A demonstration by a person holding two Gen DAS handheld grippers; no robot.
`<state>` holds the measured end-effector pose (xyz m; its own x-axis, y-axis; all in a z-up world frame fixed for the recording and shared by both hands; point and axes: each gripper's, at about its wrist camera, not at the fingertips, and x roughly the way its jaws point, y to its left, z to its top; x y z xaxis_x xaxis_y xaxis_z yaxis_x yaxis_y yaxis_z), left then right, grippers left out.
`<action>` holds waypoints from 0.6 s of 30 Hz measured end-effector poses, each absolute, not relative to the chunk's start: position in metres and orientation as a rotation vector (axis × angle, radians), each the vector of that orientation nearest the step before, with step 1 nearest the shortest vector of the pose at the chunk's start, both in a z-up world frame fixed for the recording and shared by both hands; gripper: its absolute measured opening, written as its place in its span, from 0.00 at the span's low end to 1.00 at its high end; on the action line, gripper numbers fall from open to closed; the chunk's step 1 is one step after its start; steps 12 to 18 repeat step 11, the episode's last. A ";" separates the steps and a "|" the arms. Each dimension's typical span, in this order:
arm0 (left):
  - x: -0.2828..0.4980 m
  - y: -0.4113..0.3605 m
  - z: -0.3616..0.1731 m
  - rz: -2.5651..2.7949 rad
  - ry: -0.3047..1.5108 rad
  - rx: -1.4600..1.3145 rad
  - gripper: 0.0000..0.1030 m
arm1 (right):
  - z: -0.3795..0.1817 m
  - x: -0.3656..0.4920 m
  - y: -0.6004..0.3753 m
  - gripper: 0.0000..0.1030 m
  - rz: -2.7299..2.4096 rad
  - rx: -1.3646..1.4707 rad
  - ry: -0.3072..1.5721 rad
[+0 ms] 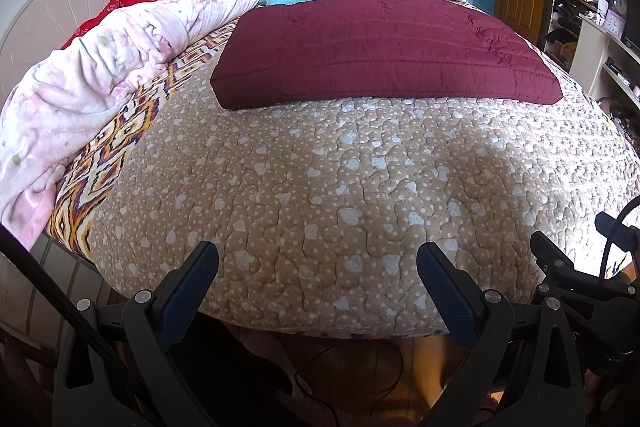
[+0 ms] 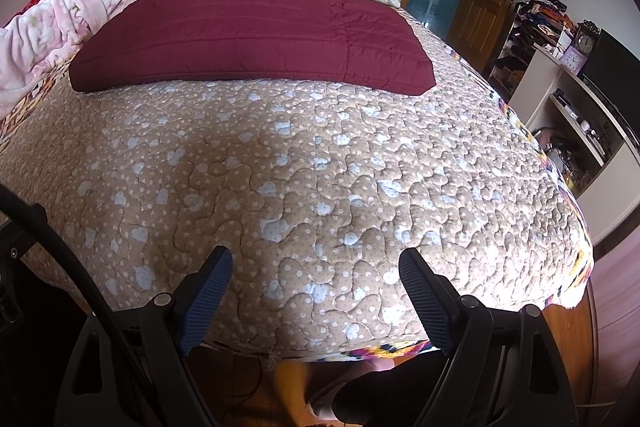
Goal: Fold large clothes
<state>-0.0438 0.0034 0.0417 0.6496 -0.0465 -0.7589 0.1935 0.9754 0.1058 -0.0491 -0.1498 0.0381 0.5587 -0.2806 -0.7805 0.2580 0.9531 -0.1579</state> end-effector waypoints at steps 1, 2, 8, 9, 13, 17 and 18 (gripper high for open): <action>-0.044 0.003 0.042 -0.138 0.855 0.185 0.96 | 0.038 -0.049 -0.150 0.86 -0.317 -0.026 0.925; -0.044 0.003 0.041 -0.138 0.856 0.185 0.96 | 0.038 -0.049 -0.150 0.86 -0.317 -0.026 0.924; -0.040 0.006 0.037 -0.143 0.874 0.168 0.96 | 0.037 -0.048 -0.149 0.86 -0.311 -0.031 0.925; -0.039 0.006 0.035 -0.140 0.879 0.166 0.96 | 0.036 -0.047 -0.149 0.86 -0.309 -0.032 0.926; -0.037 0.007 0.033 -0.131 0.884 0.167 0.96 | 0.034 -0.046 -0.148 0.86 -0.306 -0.035 0.931; -0.037 0.007 0.033 -0.131 0.884 0.167 0.96 | 0.034 -0.046 -0.148 0.86 -0.306 -0.035 0.931; -0.037 0.007 0.033 -0.131 0.884 0.167 0.96 | 0.034 -0.046 -0.148 0.86 -0.306 -0.035 0.931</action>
